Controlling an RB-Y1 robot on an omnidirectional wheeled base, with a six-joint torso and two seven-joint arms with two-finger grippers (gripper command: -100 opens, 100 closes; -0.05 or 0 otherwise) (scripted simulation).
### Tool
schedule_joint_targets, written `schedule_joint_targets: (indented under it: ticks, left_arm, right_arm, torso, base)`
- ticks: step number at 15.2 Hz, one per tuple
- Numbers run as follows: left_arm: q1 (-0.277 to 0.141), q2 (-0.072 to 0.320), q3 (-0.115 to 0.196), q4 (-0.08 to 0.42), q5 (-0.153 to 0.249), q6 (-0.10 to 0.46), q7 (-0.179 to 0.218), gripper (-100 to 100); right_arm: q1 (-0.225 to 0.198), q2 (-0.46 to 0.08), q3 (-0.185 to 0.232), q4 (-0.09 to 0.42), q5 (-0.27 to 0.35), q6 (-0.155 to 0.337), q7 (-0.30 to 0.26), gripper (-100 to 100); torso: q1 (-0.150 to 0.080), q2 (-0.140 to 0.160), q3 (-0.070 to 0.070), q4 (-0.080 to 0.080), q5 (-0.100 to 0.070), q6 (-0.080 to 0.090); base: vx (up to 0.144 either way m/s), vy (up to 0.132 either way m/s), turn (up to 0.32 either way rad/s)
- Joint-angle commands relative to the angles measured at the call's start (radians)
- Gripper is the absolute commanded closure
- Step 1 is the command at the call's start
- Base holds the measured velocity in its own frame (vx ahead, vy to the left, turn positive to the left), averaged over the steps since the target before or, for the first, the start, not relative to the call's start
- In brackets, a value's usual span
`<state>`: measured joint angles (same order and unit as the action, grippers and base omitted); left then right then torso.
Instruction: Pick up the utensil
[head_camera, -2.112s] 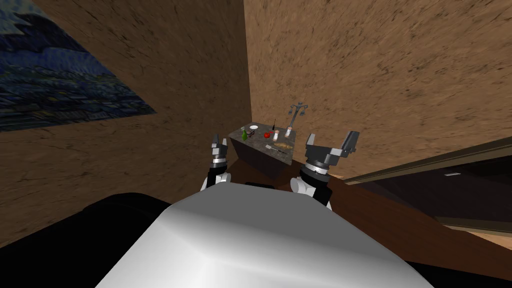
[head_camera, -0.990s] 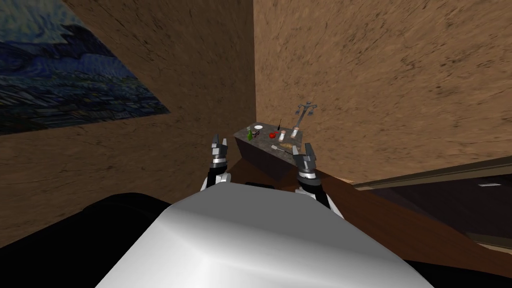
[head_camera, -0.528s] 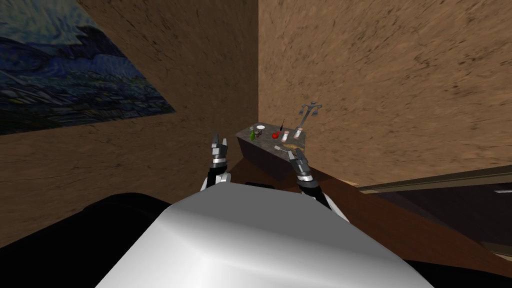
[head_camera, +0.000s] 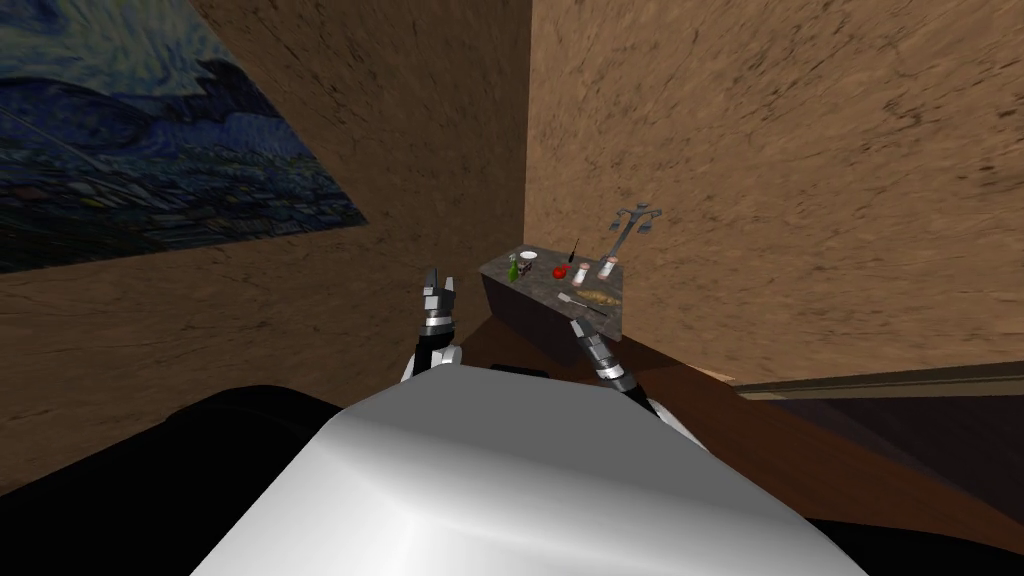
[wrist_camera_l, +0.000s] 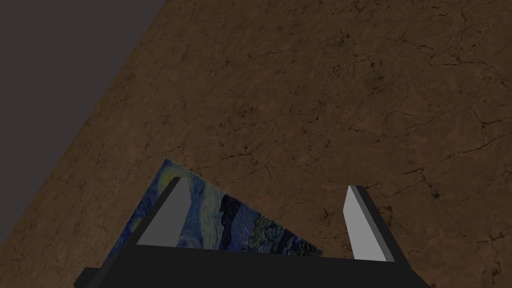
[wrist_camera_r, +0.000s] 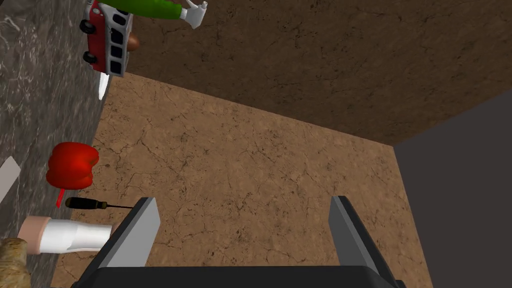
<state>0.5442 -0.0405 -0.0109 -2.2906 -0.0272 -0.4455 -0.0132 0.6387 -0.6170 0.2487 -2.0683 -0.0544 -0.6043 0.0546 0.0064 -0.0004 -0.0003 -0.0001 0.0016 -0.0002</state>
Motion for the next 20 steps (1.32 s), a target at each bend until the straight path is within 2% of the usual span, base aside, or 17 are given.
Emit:
schedule_joint_targets:
  ticks: [1,3,4,6,7,9,10,12,13,15,16,18,19,20]
  left_arm:
    - [0.000,0.000,0.000,0.000,0.000,0.000,0.000,0]
    - [0.000,0.000,0.000,0.000,0.000,0.000,0.000,0]
    - [0.000,0.000,0.000,0.000,0.000,0.000,0.000,0]
    - [0.000,0.000,0.000,0.000,0.000,0.000,0.000,0]
    - [0.000,0.000,0.000,0.000,0.000,0.000,0.000,0]
    - [0.000,0.000,0.000,0.000,0.000,0.000,0.000,0]
    - [0.000,0.000,0.000,0.000,0.000,0.000,0.000,0]
    - [0.000,0.000,0.000,0.000,0.000,0.000,0.000,0]
    - [0.000,0.000,0.000,0.000,0.000,0.000,0.000,0]
    - [0.000,0.000,0.000,0.000,0.000,0.000,0.000,0]
    - [0.000,0.000,0.000,0.000,0.000,0.000,0.000,0]
    - [0.000,0.000,0.000,0.000,0.000,0.000,0.000,0]
    - [0.000,0.000,0.000,0.000,0.000,0.000,0.000,0]
    - [0.000,0.000,0.000,0.000,0.000,0.000,0.000,0]
  right_arm:
    - [0.015,-0.050,0.026,0.040,0.005,0.009,0.024,-100]
    - [0.015,-0.084,0.026,0.040,0.005,0.009,0.024,-100]
    - [0.035,-0.111,0.048,0.075,0.009,0.011,0.047,-100]
    - [0.035,-0.147,0.048,0.075,0.009,0.011,0.047,-100]
    - [0.055,-0.177,0.070,0.110,0.013,0.012,0.069,-100]
    - [0.055,-0.210,0.070,0.110,0.013,0.012,0.069,-100]
    - [0.076,-0.239,0.092,0.146,0.017,0.014,0.092,-100]
    - [0.076,-0.273,0.092,0.146,0.017,0.014,0.092,-100]
    - [0.096,-0.306,0.115,0.182,0.021,0.016,0.116,-100]
    - [0.096,-0.335,0.115,0.182,0.021,0.016,0.116,-100]
    - [0.116,-0.368,0.138,0.218,0.025,0.018,0.140,-100]
    - [0.116,-0.398,0.138,0.218,0.025,0.018,0.140,-100]
    - [0.137,-0.435,0.161,0.255,0.029,0.020,0.164,-100]
    - [0.137,-0.459,0.161,0.251,0.029,0.020,0.164,-100]
  torso:
    - [0.000,0.000,0.000,0.000,0.000,0.000]
    - [0.000,0.000,0.000,0.000,0.000,0.000]
    - [-0.001,0.000,0.000,0.000,0.000,0.000]
    - [-0.001,0.000,0.000,0.000,0.000,0.000]
    - [-0.002,0.000,0.000,0.000,0.000,0.000]
    - [-0.001,0.000,0.000,0.000,0.000,0.000]
    - [-0.001,0.000,0.000,0.000,0.000,0.000]
    - [0.000,-0.001,0.000,0.000,0.000,0.000]
    - [-0.001,0.000,0.000,0.000,0.000,0.000]
    - [0.000,-0.001,0.000,0.000,0.000,0.000]
    - [-0.001,-0.001,-0.001,0.000,0.000,0.000]
    - [0.000,-0.001,-0.001,0.000,0.000,0.000]
    - [0.000,-0.001,-0.001,0.000,0.000,0.000]
    - [0.000,-0.002,-0.001,0.000,0.000,0.000]
  base:
    - [0.013,0.090,0.076]
    - [0.013,0.082,0.058]
    - [0.013,0.082,0.098]
    - [0.008,0.071,0.055]
    - [0.019,0.076,0.079]
    - [0.023,0.076,0.063]
    - [0.021,0.080,0.094]
    - [0.022,0.081,0.062]
    - [0.025,0.082,0.089]
    - [0.031,0.075,0.069]
    - [0.032,0.088,0.101]
    - [0.031,0.088,0.065]
    - [0.044,0.093,0.076]
    - [0.048,0.098,0.092]
